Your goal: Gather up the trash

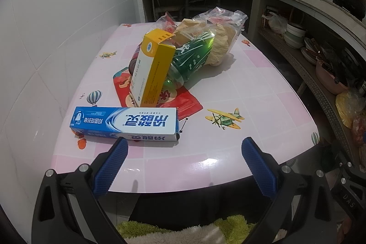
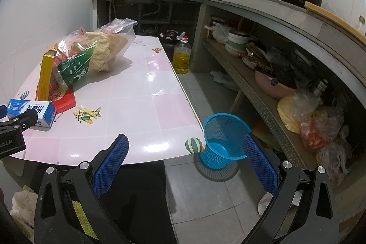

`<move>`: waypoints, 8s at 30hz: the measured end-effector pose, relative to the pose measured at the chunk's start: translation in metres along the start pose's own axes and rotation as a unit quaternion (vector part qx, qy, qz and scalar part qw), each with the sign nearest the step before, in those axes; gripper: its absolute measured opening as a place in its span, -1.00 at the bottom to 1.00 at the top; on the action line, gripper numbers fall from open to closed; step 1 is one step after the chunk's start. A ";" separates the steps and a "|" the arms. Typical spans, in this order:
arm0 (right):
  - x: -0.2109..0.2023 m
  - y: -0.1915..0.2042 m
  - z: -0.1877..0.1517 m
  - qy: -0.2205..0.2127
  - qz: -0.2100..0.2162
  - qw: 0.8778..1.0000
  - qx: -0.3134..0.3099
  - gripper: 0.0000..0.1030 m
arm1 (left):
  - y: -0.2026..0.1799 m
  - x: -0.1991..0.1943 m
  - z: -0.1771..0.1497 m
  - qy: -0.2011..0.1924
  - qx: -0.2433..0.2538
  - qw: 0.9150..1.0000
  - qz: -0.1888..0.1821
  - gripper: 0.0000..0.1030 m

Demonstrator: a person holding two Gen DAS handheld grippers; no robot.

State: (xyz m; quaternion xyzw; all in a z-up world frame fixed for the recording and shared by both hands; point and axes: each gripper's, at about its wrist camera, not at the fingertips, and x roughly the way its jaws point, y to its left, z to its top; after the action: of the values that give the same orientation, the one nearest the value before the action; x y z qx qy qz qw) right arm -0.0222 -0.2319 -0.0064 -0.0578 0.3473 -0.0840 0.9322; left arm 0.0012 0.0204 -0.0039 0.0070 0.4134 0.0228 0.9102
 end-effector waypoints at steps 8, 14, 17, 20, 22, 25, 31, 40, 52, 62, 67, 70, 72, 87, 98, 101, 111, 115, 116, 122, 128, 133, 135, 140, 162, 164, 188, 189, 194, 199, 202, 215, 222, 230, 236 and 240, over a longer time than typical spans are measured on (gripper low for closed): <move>0.000 0.000 0.000 0.000 0.000 1.000 0.000 0.85 | 0.001 0.002 0.001 0.001 0.000 1.000 0.001 0.89; 0.001 0.003 0.000 0.001 0.001 1.000 -0.001 0.85 | 0.002 0.003 0.001 0.005 0.000 1.000 0.003 0.89; 0.002 0.006 0.000 0.003 0.001 1.000 -0.001 0.85 | 0.001 0.005 0.002 0.006 0.001 1.000 0.003 0.89; 0.007 0.011 0.002 0.007 0.003 1.000 -0.004 0.85 | 0.002 0.008 0.002 0.008 0.004 1.000 0.000 0.89; 0.010 0.015 0.004 0.010 0.006 1.000 -0.007 0.85 | 0.004 0.011 0.003 0.009 0.004 1.000 -0.006 0.89; 0.015 0.021 0.008 0.015 0.013 1.000 -0.011 0.85 | 0.009 0.014 0.003 0.007 0.004 1.000 -0.016 0.89; 0.029 0.035 0.022 0.027 0.044 0.999 -0.016 0.85 | 0.031 0.013 0.011 -0.014 -0.003 1.000 -0.023 0.89; 0.047 0.064 0.054 0.042 0.099 0.994 -0.034 0.85 | 0.085 0.026 0.034 -0.005 -0.042 0.999 -0.032 0.89; 0.068 0.087 0.079 0.052 0.138 0.987 -0.066 0.85 | 0.128 0.056 0.077 -0.014 -0.077 0.984 -0.161 0.89; 0.094 0.060 0.145 0.018 0.230 0.973 0.004 0.85 | 0.104 0.076 0.098 -0.034 -0.002 0.985 -0.168 0.89; 0.129 0.052 0.190 0.035 0.304 0.949 0.074 0.85 | 0.085 0.084 0.099 -0.044 0.053 0.989 -0.133 0.89; 0.165 0.044 0.210 0.072 0.353 0.921 0.146 0.85 | 0.074 0.092 0.098 -0.045 0.078 0.991 -0.098 0.88; 0.184 0.044 0.218 0.098 0.371 0.906 0.178 0.85 | 0.068 0.098 0.098 -0.045 0.087 0.992 -0.084 0.85; 0.237 0.059 0.225 0.194 0.394 0.862 0.252 -0.05 | 0.048 0.118 0.096 -0.054 0.116 0.992 -0.011 0.11; 0.227 0.044 0.212 0.192 0.403 0.849 0.284 -0.55 | 0.066 0.101 0.094 -0.082 0.080 0.993 -0.015 -0.32; 0.225 0.042 0.210 0.185 0.410 0.843 0.295 -0.58 | 0.073 0.096 0.093 -0.092 0.064 0.993 -0.019 -0.36; 0.202 0.022 0.212 0.140 0.453 0.818 0.326 -0.73 | 0.099 0.073 0.094 -0.142 0.004 0.988 -0.056 -0.41; 0.184 0.015 0.222 0.106 0.454 0.826 0.318 -0.74 | 0.104 0.062 0.094 -0.162 -0.015 0.984 -0.066 -0.41; 0.180 0.013 0.223 0.101 0.454 0.827 0.316 -0.74 | 0.105 0.059 0.094 -0.167 -0.020 0.983 -0.070 -0.41; 0.163 -0.001 0.222 0.072 0.463 0.826 0.314 -0.74 | 0.108 0.031 0.091 -0.205 -0.037 0.974 -0.084 -0.41; 0.148 -0.019 0.216 0.049 0.471 0.822 0.317 -0.74 | 0.114 0.008 0.095 -0.230 -0.054 0.966 -0.101 -0.41; 0.132 -0.047 0.207 0.024 0.465 0.822 0.328 -0.74 | 0.114 -0.006 0.105 -0.237 -0.064 0.961 -0.131 -0.41; 0.127 -0.060 0.201 0.015 0.457 0.825 0.333 -0.74 | 0.109 -0.012 0.111 -0.238 -0.063 0.958 -0.148 -0.41; 0.119 -0.100 0.177 -0.002 0.423 0.833 0.357 -0.74 | 0.088 -0.014 0.134 -0.217 -0.059 0.949 -0.223 -0.41; 0.202 -0.236 -0.015 0.102 0.133 0.838 0.520 -0.74 | -0.325 0.138 0.204 0.171 0.164 0.881 -0.410 -0.39; 0.217 -0.242 -0.032 0.119 0.125 0.831 0.529 -0.73 | -0.362 0.165 0.192 0.200 0.185 0.880 -0.389 -0.39; 0.275 -0.253 -0.062 0.196 -0.015 0.869 0.455 0.25 | -0.403 0.211 0.191 0.184 0.217 0.893 -0.349 0.48; 0.262 -0.249 -0.054 0.188 -0.023 0.879 0.437 0.32 | -0.394 0.204 0.190 0.182 0.216 0.891 -0.356 0.48; 0.202 -0.224 -0.013 0.135 -0.060 0.924 0.354 0.72 | -0.333 0.170 0.178 0.187 0.167 0.890 -0.380 0.57; 0.148 -0.193 0.025 0.079 -0.084 0.956 0.270 0.85 | -0.272 0.136 0.168 0.182 0.126 0.890 -0.398 0.66; 0.131 -0.170 0.041 0.069 -0.080 0.969 0.223 0.85 | -0.238 0.111 0.169 0.131 0.126 0.901 -0.395 0.86; 0.065 -0.080 0.091 -0.056 -0.048 0.995 0.070 0.85 | -0.070 0.057 0.154 -0.001 0.003 0.928 -0.374 0.89; 0.063 -0.041 0.107 -0.052 0.090 0.994 0.038 0.85 | -0.003 0.046 0.131 -0.052 -0.042 0.944 -0.324 0.89; 0.057 -0.002 0.123 -0.053 0.155 0.986 0.023 0.85 | 0.047 0.038 0.112 -0.103 -0.041 0.962 -0.250 0.89; 0.073 0.021 0.144 -0.032 0.227 0.973 0.029 0.85 | 0.064 0.040 0.110 -0.107 -0.045 0.965 -0.236 0.89; 0.094 0.033 0.173 -0.021 0.271 0.961 0.047 0.85 | 0.066 0.042 0.109 -0.111 -0.034 0.968 -0.223 0.89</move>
State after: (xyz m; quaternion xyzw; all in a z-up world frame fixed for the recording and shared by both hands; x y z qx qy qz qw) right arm 0.1651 -0.2094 0.0579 0.0809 0.3257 0.1565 0.9289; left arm 0.1086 0.0892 0.0385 -0.1134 0.2996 -0.1673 0.9324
